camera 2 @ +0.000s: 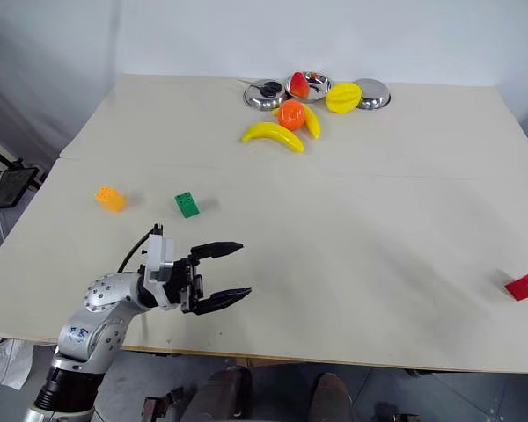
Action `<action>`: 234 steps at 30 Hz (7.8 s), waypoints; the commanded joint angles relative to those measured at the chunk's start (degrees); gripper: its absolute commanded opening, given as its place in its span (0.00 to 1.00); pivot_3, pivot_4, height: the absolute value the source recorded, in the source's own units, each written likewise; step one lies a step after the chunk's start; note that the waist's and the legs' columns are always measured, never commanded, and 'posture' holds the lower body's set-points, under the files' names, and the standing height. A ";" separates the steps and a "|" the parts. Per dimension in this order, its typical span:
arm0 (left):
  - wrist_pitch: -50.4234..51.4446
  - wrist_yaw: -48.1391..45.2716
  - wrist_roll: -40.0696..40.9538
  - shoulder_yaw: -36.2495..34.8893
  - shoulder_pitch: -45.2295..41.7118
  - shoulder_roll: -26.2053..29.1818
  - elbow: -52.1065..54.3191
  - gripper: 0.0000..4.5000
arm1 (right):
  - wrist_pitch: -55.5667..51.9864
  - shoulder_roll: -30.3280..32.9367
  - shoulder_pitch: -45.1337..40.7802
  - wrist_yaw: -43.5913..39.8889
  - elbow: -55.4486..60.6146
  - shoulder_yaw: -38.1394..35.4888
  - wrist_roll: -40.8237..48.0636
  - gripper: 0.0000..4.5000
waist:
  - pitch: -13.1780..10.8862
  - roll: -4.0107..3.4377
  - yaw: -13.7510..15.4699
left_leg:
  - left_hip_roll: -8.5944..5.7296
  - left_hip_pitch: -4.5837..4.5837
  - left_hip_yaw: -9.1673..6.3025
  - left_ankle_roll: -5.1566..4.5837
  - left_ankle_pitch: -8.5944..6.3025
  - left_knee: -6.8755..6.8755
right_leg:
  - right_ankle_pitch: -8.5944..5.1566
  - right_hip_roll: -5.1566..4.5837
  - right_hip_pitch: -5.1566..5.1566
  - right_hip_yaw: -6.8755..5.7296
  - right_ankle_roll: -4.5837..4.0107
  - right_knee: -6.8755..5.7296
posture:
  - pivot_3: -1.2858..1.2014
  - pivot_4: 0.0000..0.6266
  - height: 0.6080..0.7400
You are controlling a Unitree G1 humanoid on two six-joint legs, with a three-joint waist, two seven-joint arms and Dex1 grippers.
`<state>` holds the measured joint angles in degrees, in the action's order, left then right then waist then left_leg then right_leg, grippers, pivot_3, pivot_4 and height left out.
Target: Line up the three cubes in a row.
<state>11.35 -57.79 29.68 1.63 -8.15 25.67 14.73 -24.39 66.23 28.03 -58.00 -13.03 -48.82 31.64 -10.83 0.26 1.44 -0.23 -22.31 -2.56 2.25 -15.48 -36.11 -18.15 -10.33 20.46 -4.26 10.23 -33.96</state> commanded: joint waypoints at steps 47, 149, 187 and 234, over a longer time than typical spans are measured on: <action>1.31 -0.43 1.98 0.52 1.62 1.02 4.65 1.00 | 14.41 13.57 -49.63 -18.62 -46.79 36.62 -24.55 0.99 | -0.01 -0.42 -0.22 | -0.02 0.00 0.18 0.26 0.03 -0.13 | 0.09 0.00 -0.01 0.17 0.17 0.08 | 0.52 0.24 1.00; -14.06 8.90 0.93 -28.66 14.29 4.54 -20.11 1.00 | 35.85 -9.52 -39.84 -21.34 -9.29 32.96 9.07 0.99 | -0.14 -0.29 -1.49 | 0.15 0.10 0.52 0.26 -0.25 -0.33 | 0.16 0.13 0.05 0.46 0.26 -0.21 | 0.52 0.24 1.00; -27.46 -0.51 -17.81 -10.77 -36.60 6.74 -73.66 0.88 | 23.26 -20.11 -26.88 -12.22 13.39 22.26 6.74 1.00 | -0.41 0.29 -1.19 | 0.18 0.04 0.95 0.09 -0.47 -0.86 | 0.31 0.11 0.21 0.54 0.36 -0.47 | 0.52 0.24 1.00; -23.35 -5.23 -32.96 11.08 -53.59 -22.87 -76.43 0.41 | 19.45 -22.13 -8.35 -14.52 24.03 10.39 7.65 1.00 | -0.50 0.44 0.18 | 0.12 -0.08 0.96 -0.03 -0.53 -0.97 | 0.38 0.07 0.18 0.55 0.47 0.03 | 0.52 0.24 1.00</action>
<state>-12.13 -63.81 -2.84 13.17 -60.51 2.63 -61.60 -6.22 44.57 19.70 -71.89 11.02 -37.86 38.49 -11.32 0.70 1.63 -0.11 -22.39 -1.60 2.22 -16.01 -37.07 -17.77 -10.27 20.64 -3.71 10.70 -33.94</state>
